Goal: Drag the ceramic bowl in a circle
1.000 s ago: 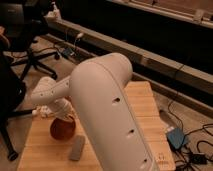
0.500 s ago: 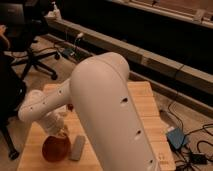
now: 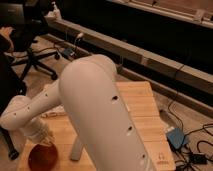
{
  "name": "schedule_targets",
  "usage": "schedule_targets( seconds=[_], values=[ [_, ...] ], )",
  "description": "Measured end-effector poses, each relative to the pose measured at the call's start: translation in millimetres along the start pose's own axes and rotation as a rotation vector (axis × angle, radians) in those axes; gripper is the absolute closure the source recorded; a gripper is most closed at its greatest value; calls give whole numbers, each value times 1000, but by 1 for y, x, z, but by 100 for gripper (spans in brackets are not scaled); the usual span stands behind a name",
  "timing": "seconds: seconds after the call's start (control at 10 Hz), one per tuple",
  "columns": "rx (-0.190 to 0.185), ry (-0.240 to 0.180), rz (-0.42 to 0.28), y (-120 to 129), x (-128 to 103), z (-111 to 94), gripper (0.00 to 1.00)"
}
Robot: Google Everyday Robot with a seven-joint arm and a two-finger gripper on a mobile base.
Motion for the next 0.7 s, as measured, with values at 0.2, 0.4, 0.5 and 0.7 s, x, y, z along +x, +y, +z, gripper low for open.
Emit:
schedule_targets(
  seconds=[0.2,0.4,0.5,0.7],
  values=[
    [-18,-32,-37,14,-31,-1,100],
    [-21,-66,-43,15,-59,-4,100],
    [-21,-80,-35,12,-69,-7,100],
    [-9,-122,17,-13,-97,-14,100]
  ],
)
